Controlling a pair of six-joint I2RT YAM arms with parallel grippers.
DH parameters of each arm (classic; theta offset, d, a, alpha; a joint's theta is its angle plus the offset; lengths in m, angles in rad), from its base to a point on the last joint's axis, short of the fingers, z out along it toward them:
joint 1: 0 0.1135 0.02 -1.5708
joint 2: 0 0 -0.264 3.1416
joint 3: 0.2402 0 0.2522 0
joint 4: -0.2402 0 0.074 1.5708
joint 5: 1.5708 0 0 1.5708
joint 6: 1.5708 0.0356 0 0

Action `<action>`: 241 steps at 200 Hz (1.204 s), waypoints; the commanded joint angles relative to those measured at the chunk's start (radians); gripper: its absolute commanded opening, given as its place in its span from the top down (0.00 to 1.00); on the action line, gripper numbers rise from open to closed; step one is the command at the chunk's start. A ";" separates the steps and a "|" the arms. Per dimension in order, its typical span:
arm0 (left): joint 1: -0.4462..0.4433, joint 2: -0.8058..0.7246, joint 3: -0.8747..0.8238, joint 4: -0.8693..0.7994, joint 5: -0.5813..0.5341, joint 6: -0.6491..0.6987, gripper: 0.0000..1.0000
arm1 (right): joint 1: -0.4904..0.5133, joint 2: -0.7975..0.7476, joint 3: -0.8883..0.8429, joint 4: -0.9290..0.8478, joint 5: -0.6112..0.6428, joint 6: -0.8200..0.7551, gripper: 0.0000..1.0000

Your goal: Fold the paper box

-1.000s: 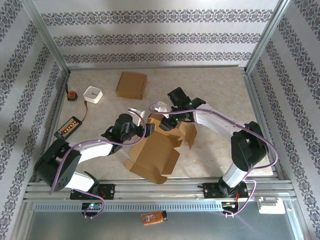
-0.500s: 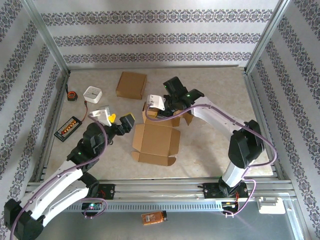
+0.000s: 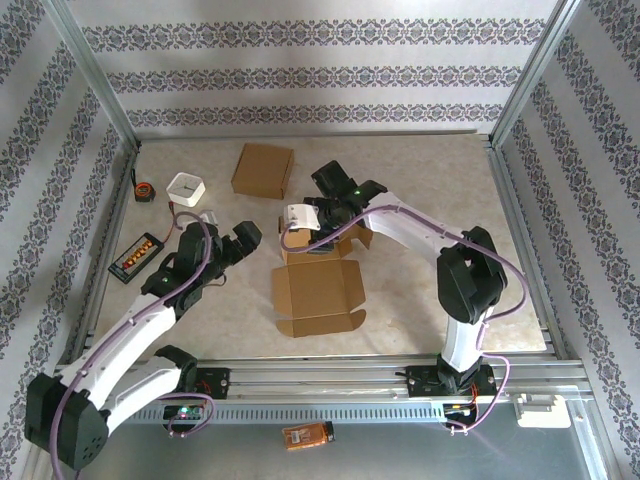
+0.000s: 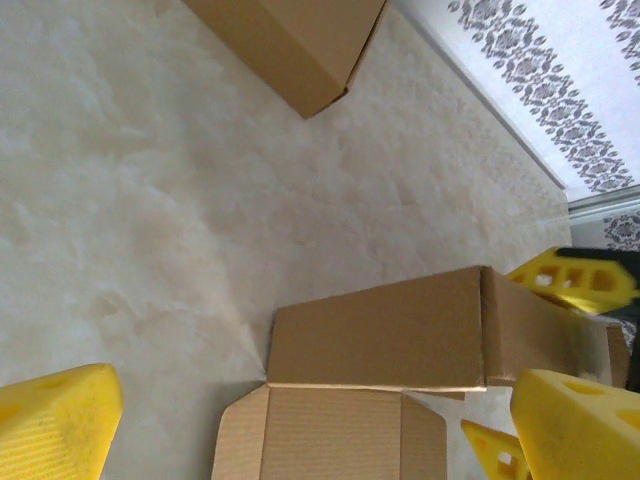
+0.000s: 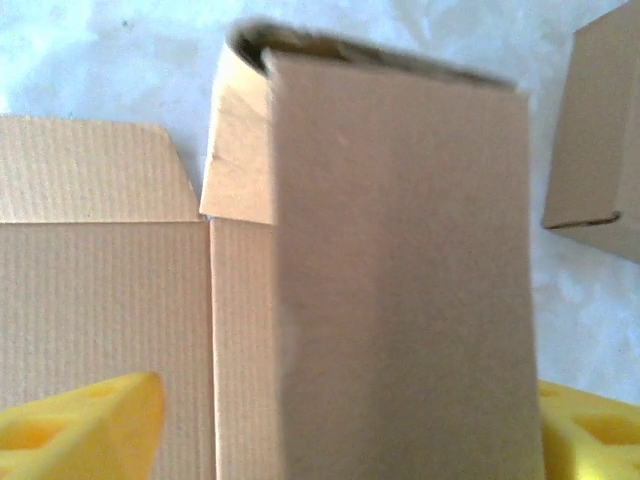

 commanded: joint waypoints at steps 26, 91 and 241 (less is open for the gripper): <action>0.030 0.145 0.116 0.105 0.175 0.007 0.01 | 0.010 -0.124 -0.001 0.024 -0.076 0.069 0.08; 0.032 0.385 0.215 0.275 0.278 -0.026 0.04 | -0.210 -0.310 -0.070 0.147 -0.113 1.263 0.28; 0.020 0.507 0.165 0.427 0.437 -0.113 0.45 | -0.197 -0.120 -0.047 -0.059 -0.127 1.563 0.16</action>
